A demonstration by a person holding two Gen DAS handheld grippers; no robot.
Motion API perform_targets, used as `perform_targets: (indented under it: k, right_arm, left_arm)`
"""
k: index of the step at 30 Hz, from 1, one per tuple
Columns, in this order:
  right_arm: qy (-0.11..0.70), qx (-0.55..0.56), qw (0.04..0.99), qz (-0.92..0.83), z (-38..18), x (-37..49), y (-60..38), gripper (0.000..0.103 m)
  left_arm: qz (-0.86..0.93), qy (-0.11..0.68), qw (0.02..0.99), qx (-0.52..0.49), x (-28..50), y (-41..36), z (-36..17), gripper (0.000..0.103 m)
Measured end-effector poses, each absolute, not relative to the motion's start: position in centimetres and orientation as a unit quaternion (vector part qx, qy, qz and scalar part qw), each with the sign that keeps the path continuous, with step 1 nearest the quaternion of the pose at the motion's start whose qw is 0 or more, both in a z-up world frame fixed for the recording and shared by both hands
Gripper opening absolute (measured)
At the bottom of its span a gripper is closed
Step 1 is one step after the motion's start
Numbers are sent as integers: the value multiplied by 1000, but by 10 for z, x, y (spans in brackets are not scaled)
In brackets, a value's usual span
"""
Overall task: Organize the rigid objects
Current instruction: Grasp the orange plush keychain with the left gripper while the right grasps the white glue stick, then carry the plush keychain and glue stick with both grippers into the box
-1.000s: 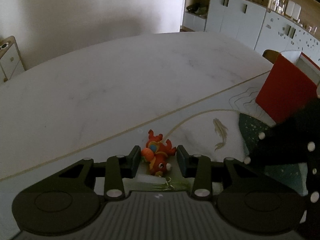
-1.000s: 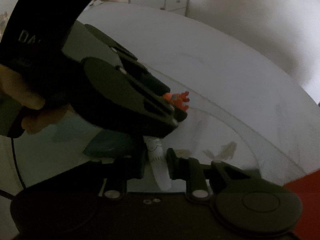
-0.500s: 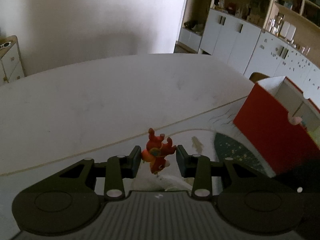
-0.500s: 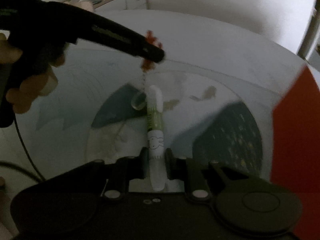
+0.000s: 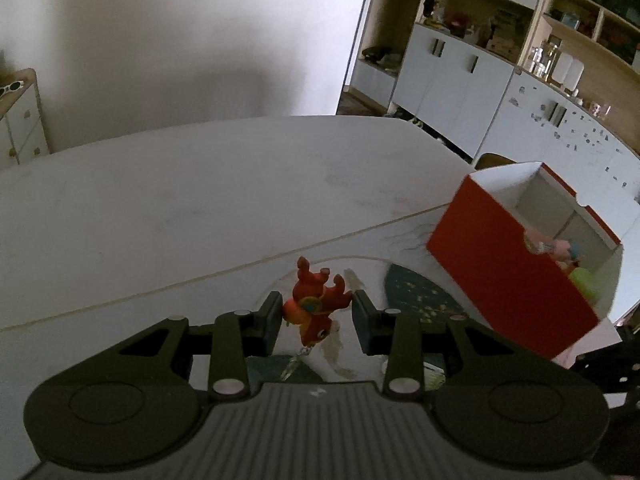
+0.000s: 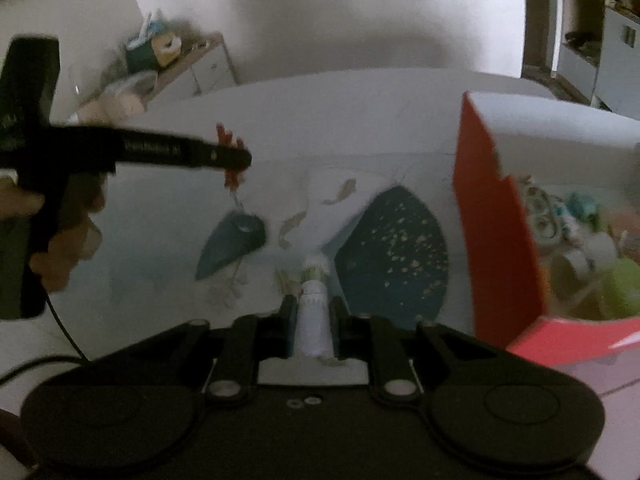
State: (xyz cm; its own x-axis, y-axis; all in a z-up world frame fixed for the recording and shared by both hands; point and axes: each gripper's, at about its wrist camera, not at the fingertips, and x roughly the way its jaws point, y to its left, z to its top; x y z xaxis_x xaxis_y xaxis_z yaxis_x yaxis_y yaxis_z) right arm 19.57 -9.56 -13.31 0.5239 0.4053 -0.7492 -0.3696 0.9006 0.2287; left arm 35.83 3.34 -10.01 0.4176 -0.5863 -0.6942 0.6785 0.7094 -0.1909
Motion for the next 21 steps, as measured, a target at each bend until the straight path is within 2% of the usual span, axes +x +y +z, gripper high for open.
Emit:
perform_targets:
  k: [21]
  right_arm:
    - [340,85,915,198,-60,202,-205,16]
  left_arm:
    - [-434,378,816,64,292,-46,-38,37]
